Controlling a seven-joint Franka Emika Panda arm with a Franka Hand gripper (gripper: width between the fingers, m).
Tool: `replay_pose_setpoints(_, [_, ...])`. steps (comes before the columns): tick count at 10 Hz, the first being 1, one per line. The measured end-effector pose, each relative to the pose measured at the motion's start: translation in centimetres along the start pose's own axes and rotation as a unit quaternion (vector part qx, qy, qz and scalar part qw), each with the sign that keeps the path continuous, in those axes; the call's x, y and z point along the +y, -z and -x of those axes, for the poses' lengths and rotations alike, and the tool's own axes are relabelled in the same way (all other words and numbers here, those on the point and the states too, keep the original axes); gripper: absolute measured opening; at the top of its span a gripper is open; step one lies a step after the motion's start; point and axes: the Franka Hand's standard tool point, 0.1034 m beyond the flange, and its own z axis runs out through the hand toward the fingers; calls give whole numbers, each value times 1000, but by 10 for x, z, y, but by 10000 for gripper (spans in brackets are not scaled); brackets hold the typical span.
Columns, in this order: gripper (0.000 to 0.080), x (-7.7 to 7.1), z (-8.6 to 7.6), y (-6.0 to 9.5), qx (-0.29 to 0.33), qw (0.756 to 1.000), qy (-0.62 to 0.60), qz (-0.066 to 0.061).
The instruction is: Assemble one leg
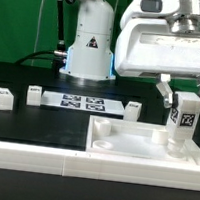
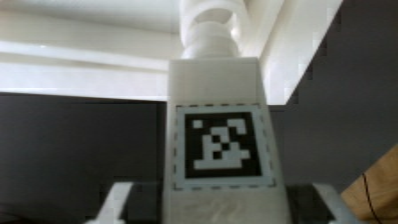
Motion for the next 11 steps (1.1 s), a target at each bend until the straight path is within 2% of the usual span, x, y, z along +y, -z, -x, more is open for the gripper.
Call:
replay_pose_setpoints(7, [294,-5,15,-16,3,1000,4,2])
replay_pose_setpoints(9, [294,-5,17,-17,39,999,7,10])
replay_pose_setpoints(11, [294,-7,18,-17,47,999,9,11])
